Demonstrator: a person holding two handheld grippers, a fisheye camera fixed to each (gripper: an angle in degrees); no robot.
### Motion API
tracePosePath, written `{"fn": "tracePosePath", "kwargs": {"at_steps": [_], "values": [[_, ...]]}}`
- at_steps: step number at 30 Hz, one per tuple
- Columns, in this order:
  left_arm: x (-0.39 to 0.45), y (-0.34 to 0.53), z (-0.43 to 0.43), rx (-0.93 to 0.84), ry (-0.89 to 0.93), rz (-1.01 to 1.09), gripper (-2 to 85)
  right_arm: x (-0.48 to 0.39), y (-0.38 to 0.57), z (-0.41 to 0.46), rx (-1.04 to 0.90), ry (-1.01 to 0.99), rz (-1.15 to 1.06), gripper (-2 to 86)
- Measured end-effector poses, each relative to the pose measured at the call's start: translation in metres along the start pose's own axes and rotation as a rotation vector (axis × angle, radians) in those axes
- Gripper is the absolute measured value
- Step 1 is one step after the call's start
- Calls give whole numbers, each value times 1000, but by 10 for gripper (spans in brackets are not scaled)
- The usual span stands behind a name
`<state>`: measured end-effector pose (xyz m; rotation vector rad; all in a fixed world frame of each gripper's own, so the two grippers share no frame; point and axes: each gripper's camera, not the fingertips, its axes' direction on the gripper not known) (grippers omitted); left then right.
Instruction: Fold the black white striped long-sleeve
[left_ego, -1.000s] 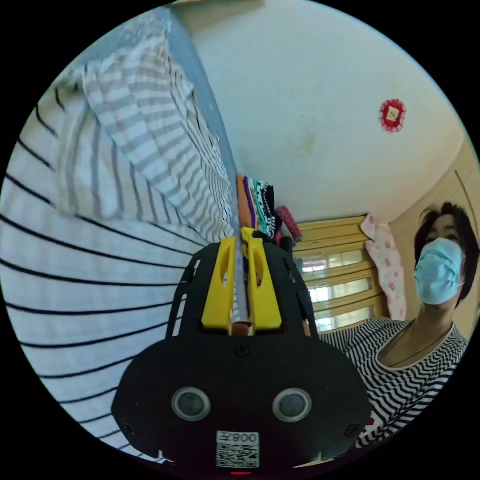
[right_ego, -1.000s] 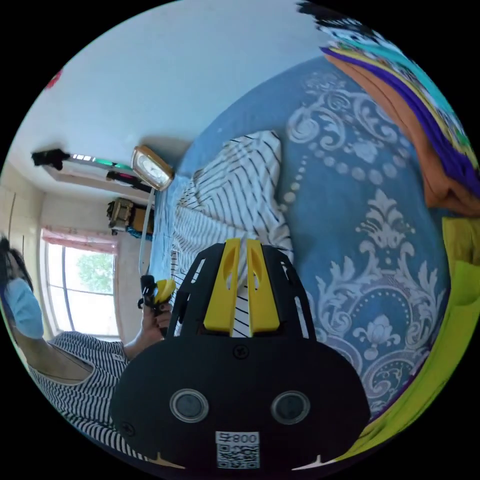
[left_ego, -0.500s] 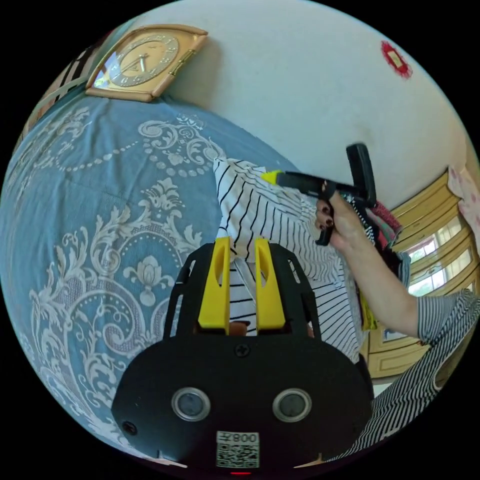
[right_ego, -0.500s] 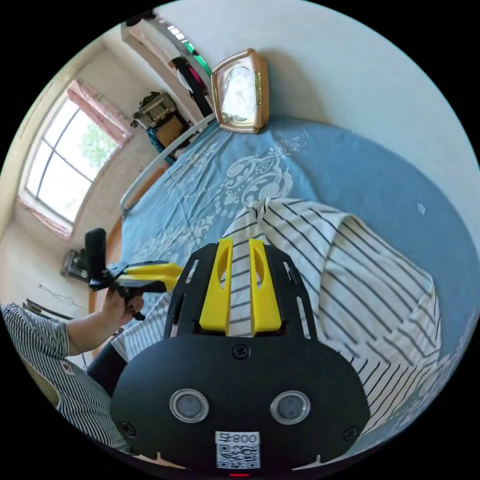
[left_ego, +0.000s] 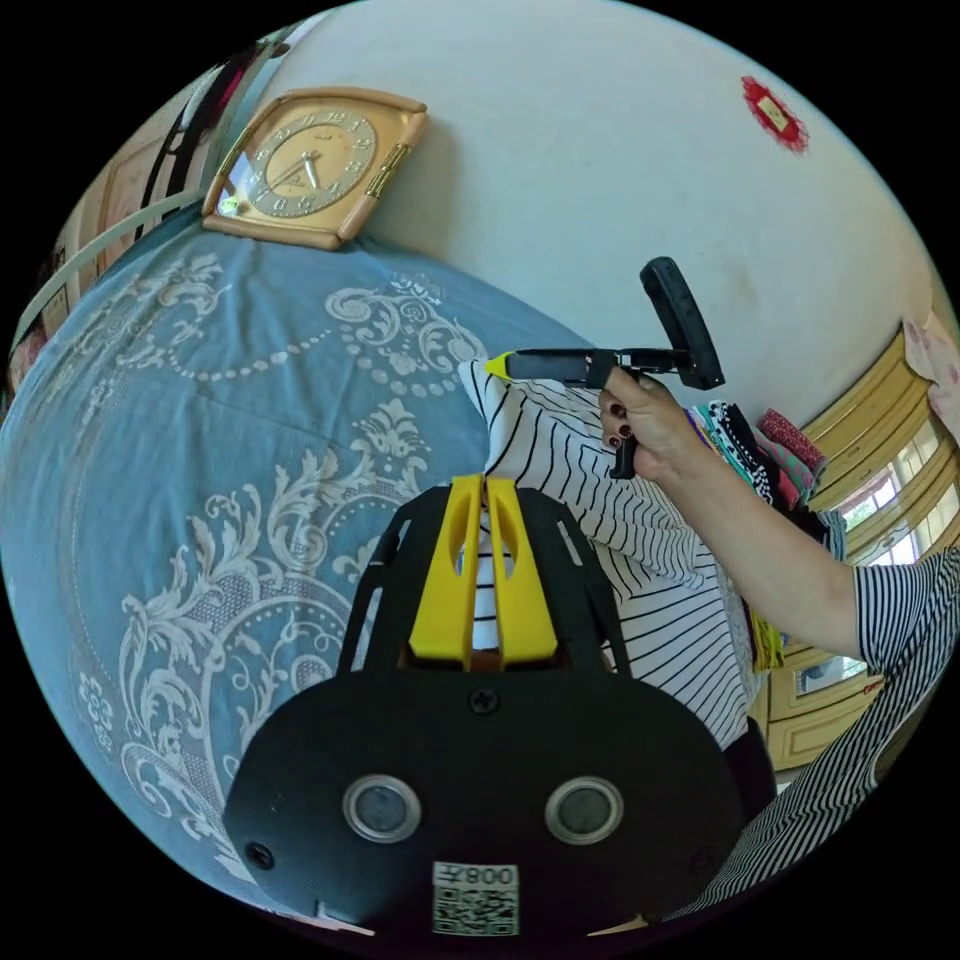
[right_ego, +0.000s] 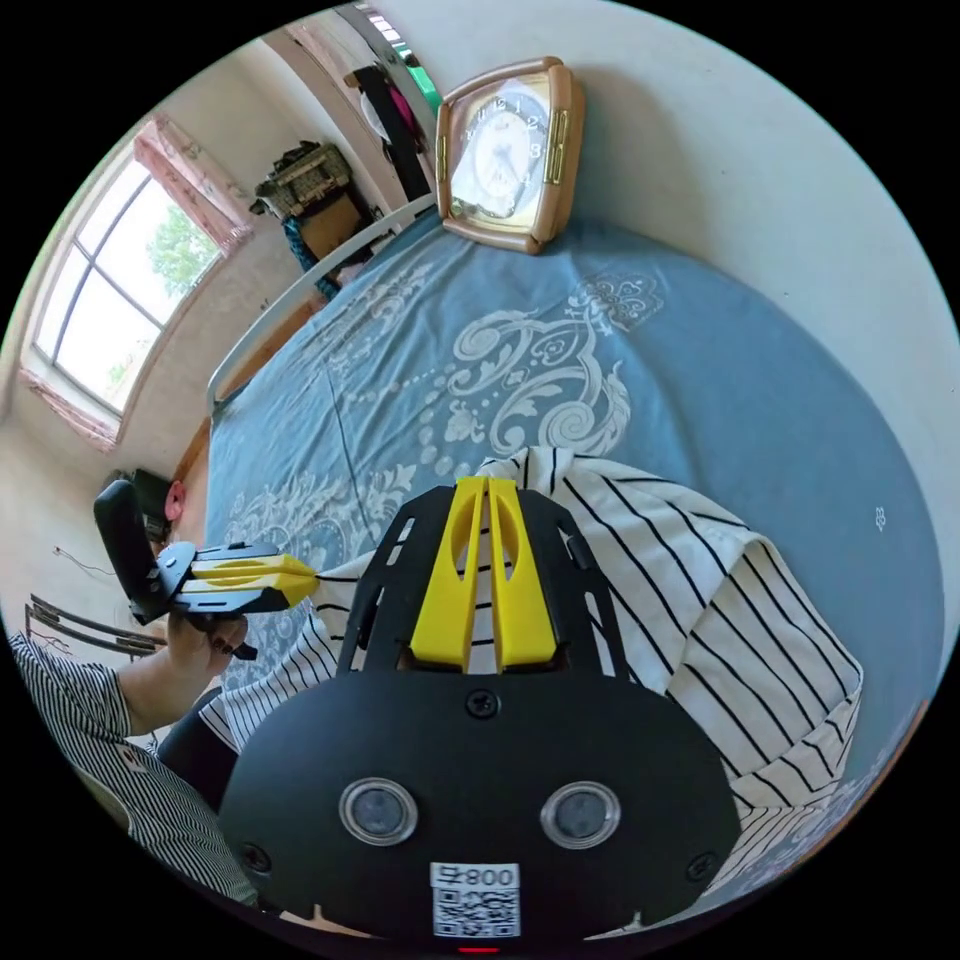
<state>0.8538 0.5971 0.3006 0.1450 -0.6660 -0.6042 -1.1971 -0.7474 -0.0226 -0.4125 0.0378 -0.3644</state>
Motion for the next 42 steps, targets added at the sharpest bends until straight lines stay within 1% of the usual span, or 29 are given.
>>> {"fn": "tracePosePath", "kwargs": {"at_steps": [2,4,6,8,10,12,14,15,17,18,19,21,23,26,28,29,30,33,34,35,36,37,38,40,42], "values": [[-16,-3,6,-58,22,-46,14,1,-12,3,-45,11,3,3],[-23,-3,5,-74,27,-61,18,11,-19,10,-102,5,35,3],[-27,-4,-5,-47,24,-64,21,19,-19,-6,-65,-23,54,2],[-31,-5,-22,-11,34,-68,25,23,-16,-29,-6,-10,62,1],[-31,-6,-35,31,53,-63,25,24,-8,-62,73,3,54,1],[-26,-10,-44,57,78,-39,22,21,1,-80,109,-15,27,1],[-14,-18,-40,20,85,25,15,15,10,-81,90,-32,-23,1],[-12,-21,-37,-3,72,43,13,13,13,-72,38,7,-32,1],[-5,-30,-18,-115,-27,92,7,14,16,-47,-86,74,-37,0],[-4,-32,-12,-151,-61,100,6,16,23,-51,-42,86,-46,0],[-5,-34,-7,-191,-84,84,4,24,25,-55,-53,61,-17,1],[-3,-37,-16,-160,-52,75,3,34,30,-67,-79,24,9,1],[3,-39,-33,-102,-59,76,3,38,47,-90,-53,29,-2,1],[8,-42,-44,-63,-19,81,2,48,111,-144,39,19,17,1],[12,-47,-50,-34,-19,87,2,62,186,-184,79,19,82,1],[15,-51,-52,-15,-28,93,3,66,206,-192,81,29,111,1],[17,-53,-52,-14,-30,95,3,74,246,-205,78,42,168,1],[20,-67,-38,-76,-18,95,3,90,341,-228,46,77,313,1],[21,-71,-28,-127,-54,103,3,95,371,-230,10,110,356,1],[22,-74,-15,-201,-103,101,2,98,385,-229,-12,131,375,1],[22,-75,-14,-192,-91,102,2,105,408,-227,-39,127,407,1],[24,-79,-19,-175,-76,81,2,111,425,-235,1,48,441,1],[30,-83,-25,-182,-62,91,2,112,430,-238,2,28,436,1],[43,-87,-37,-139,-67,119,2,99,449,-262,45,122,396,1],[54,-90,-41,-134,-74,147,2,96,466,-268,43,174,381,1]]}}
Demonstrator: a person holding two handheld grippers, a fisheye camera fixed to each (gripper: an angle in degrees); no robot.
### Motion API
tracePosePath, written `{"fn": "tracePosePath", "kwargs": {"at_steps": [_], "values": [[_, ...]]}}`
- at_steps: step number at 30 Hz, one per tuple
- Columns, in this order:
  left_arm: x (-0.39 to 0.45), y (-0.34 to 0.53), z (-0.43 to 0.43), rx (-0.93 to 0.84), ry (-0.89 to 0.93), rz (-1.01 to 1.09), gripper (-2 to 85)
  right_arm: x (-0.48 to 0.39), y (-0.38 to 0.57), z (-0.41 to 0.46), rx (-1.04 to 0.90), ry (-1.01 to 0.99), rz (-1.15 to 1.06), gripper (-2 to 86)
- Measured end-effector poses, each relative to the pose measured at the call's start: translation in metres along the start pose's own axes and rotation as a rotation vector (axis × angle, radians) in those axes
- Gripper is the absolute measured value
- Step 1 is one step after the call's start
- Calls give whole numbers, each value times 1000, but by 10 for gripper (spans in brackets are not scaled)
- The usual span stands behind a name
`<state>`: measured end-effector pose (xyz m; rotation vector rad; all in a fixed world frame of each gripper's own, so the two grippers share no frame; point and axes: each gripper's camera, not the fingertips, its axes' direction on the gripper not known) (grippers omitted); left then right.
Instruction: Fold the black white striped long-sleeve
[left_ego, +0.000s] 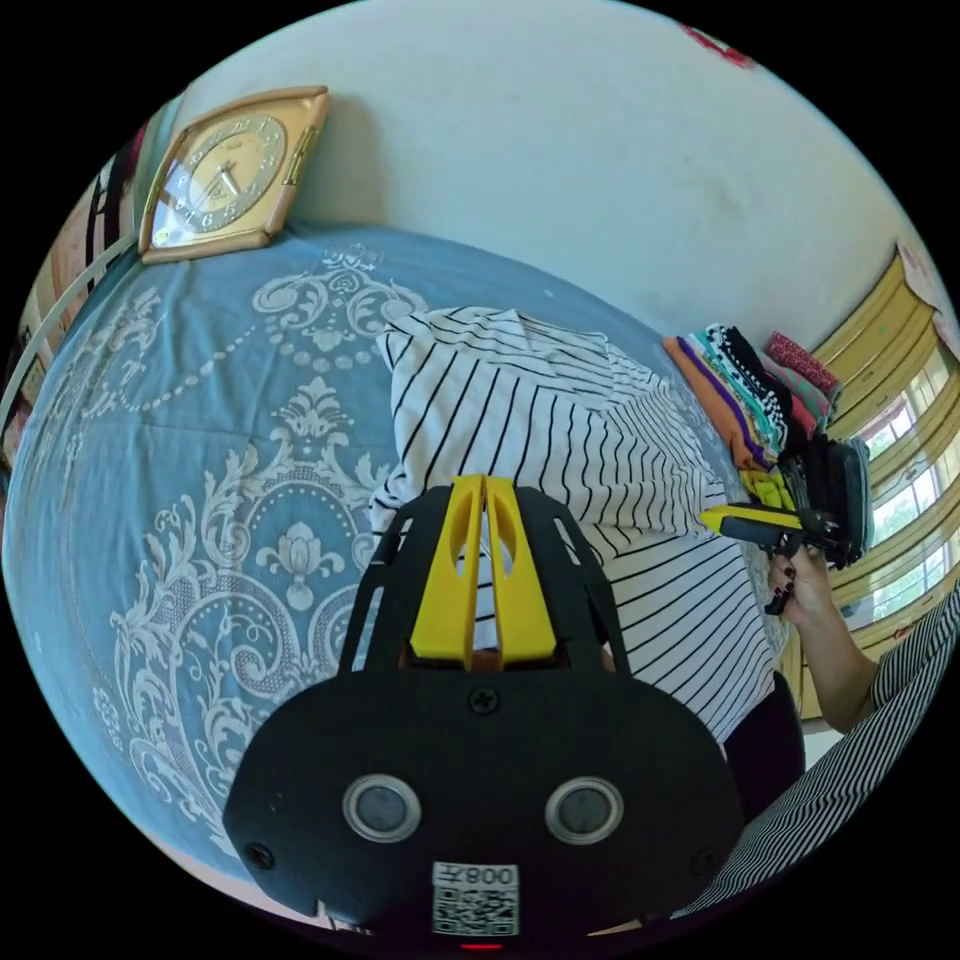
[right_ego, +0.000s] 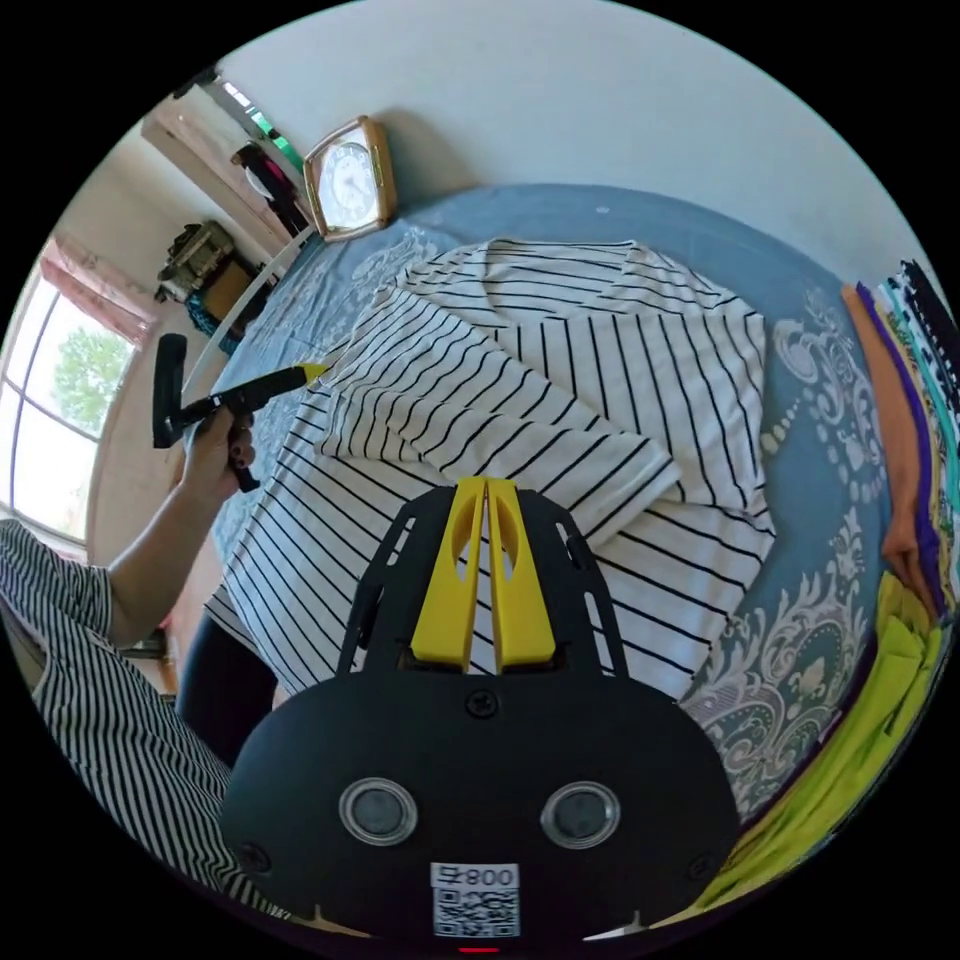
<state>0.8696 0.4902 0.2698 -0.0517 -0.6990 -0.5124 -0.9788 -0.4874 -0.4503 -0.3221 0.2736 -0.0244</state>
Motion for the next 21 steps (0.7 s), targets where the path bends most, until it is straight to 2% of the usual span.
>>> {"fn": "tracePosePath", "kwargs": {"at_steps": [3,5,10,12,14,16,21], "values": [[6,-9,21,-131,-7,-10,2,31,30,27,-79,-19,52,1],[13,-15,10,-86,33,-34,3,48,45,15,-64,-130,90,1],[53,-30,-4,-31,89,28,8,61,97,-5,-41,-16,63,1],[71,-40,2,-47,120,58,14,76,111,-8,-22,-48,101,1],[99,-58,11,-45,176,123,28,89,124,-17,31,-56,125,1],[124,-76,21,-53,198,201,43,104,135,-28,80,34,136,1],[185,-123,64,-180,112,419,61,133,145,-27,76,169,127,3]]}}
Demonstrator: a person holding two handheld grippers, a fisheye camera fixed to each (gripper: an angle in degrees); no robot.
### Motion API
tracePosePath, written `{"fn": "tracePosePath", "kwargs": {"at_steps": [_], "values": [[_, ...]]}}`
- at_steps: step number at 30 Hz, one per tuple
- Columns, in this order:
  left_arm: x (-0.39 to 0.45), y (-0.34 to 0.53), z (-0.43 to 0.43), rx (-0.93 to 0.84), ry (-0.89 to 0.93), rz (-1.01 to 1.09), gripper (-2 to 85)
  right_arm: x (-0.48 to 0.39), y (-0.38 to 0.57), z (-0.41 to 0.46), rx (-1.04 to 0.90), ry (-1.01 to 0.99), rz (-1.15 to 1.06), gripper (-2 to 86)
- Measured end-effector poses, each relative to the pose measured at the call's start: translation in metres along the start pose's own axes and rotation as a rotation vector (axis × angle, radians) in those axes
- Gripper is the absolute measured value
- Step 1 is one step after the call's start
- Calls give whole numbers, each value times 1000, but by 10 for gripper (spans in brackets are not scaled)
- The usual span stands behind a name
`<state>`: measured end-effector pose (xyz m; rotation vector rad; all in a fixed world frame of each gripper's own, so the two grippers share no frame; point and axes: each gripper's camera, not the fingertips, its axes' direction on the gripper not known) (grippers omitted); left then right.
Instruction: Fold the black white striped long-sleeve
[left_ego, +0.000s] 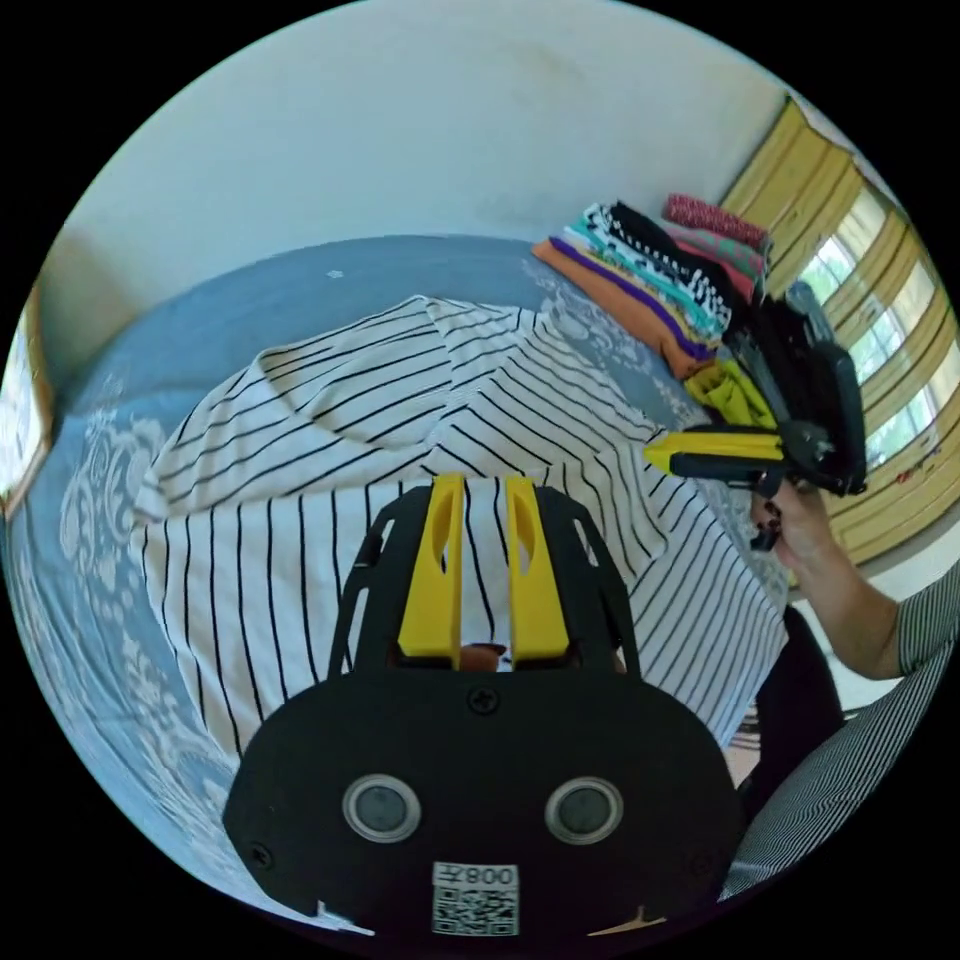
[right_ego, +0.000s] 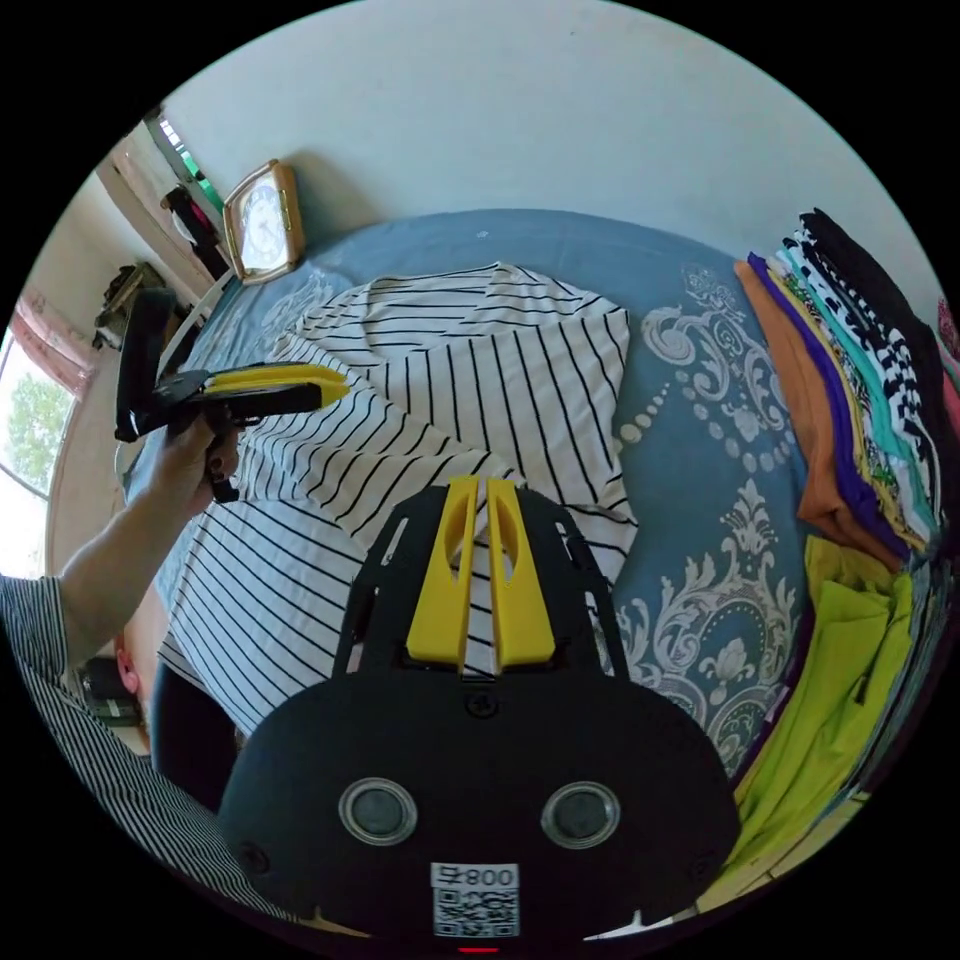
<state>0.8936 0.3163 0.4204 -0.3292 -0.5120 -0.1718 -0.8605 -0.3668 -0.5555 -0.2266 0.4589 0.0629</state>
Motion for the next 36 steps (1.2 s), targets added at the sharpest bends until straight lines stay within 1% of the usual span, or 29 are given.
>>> {"fn": "tracePosePath", "kwargs": {"at_steps": [2,4,6,11,13,15,16,17,18,20,22,24,26,29,30,31,32,36], "values": [[12,-18,19,-87,-50,68,45,10,6,7,-8,6,-6,4],[19,-22,27,-117,-68,94,29,23,17,23,-44,-11,-4,3],[25,-21,24,-96,-75,98,19,30,28,35,-72,-28,-4,2],[37,-20,-3,45,-64,59,9,43,66,19,-9,-52,-10,1],[39,-25,-3,57,-62,51,10,53,83,10,19,-60,13,1],[40,-29,8,29,-55,45,11,61,94,15,2,-72,33,1],[39,-29,21,-16,-56,39,13,64,103,17,-15,-95,40,1],[38,-28,31,-62,-57,23,16,64,108,15,-8,-104,38,1],[38,-26,33,-69,-51,15,17,61,120,9,16,-105,27,1],[42,-13,21,13,-43,2,23,54,140,-2,37,-77,18,1],[45,-1,10,72,-33,-10,25,46,170,-13,78,-72,15,1],[48,10,5,109,-23,-27,26,39,190,-15,77,-69,-4,1],[51,22,13,91,1,-26,25,35,207,-11,65,-33,-5,1],[55,35,35,0,22,-12,22,32,228,0,28,-100,-23,1],[55,38,41,-33,20,-16,21,30,235,10,-11,-124,-48,1],[56,46,48,-65,15,-23,17,26,243,25,-65,-103,-67,1],[57,55,46,-36,24,-26,14,24,246,33,-103,-83,-79,1],[64,87,32,33,62,-23,6,14,286,35,-38,14,-149,1]]}}
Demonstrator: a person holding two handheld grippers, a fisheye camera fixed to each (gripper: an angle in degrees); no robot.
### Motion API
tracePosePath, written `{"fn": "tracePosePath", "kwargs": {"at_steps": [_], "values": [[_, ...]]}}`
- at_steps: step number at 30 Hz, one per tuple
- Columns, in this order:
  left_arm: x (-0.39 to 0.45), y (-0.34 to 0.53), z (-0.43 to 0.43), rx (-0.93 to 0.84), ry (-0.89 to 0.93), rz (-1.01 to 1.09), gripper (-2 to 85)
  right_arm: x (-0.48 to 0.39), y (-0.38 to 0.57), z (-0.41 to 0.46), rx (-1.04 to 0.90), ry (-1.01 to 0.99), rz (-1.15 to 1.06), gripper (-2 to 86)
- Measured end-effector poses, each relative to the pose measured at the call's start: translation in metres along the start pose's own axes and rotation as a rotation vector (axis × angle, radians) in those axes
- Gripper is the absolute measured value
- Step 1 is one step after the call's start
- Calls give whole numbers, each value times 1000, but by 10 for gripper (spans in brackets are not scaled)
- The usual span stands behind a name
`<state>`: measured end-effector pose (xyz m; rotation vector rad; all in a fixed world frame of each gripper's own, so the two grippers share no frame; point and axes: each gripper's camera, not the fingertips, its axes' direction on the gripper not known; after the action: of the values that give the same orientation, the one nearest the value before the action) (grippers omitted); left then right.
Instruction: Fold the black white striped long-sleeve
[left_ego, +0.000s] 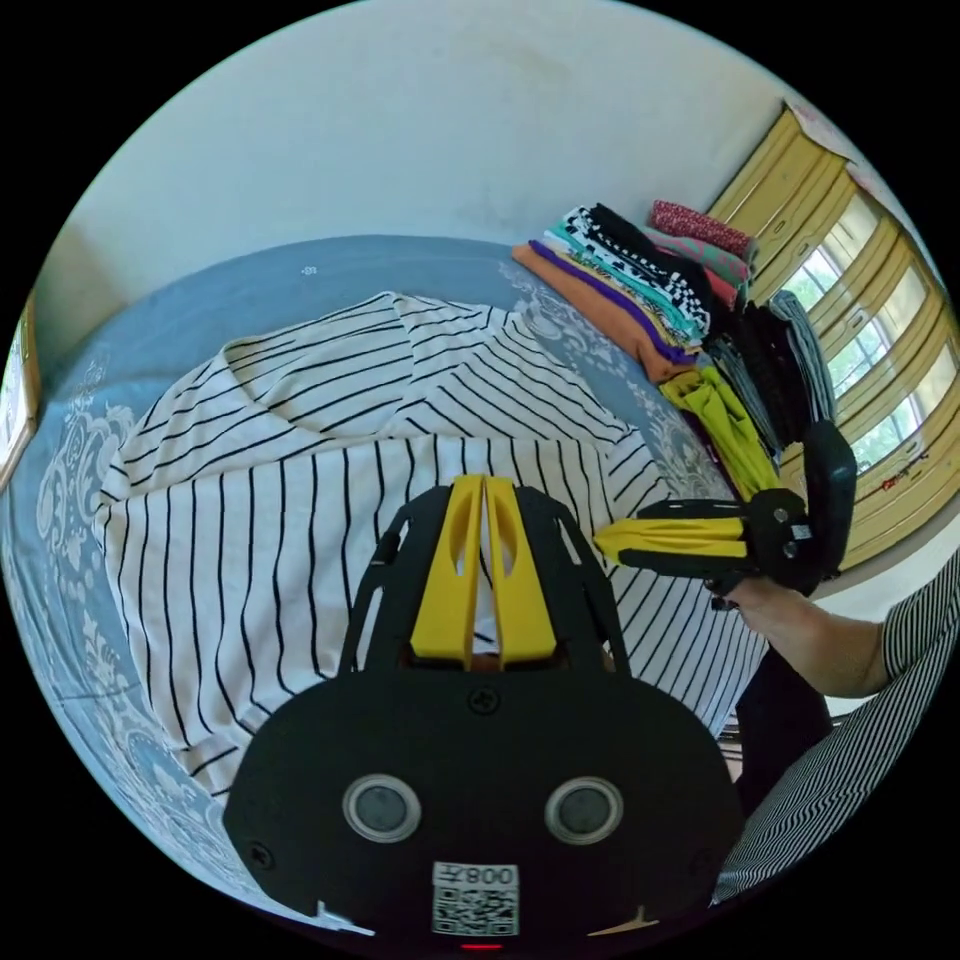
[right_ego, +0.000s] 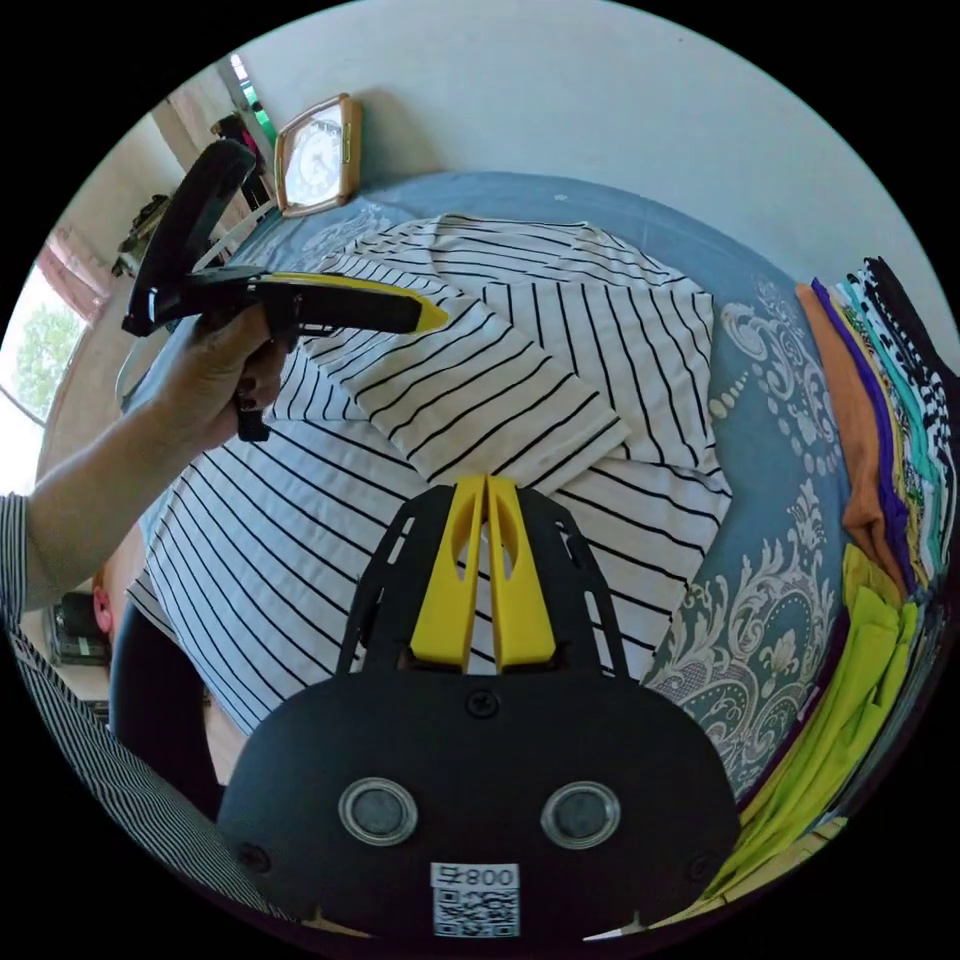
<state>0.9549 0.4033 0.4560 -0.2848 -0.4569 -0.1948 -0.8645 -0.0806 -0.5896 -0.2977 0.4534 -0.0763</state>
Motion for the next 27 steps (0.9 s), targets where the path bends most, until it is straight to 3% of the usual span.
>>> {"fn": "tracePosePath", "kwargs": {"at_steps": [3,9,17,27], "values": [[-3,26,29,-159,16,-5,4,2,27,1,35,8,14,1],[-15,94,-1,-64,130,-98,4,46,69,-11,-34,-180,161,1],[-39,324,-59,1,299,-471,37,106,226,-80,35,-337,355,1],[-11,554,-84,7,209,-790,90,133,464,-144,46,-378,551,4]]}}
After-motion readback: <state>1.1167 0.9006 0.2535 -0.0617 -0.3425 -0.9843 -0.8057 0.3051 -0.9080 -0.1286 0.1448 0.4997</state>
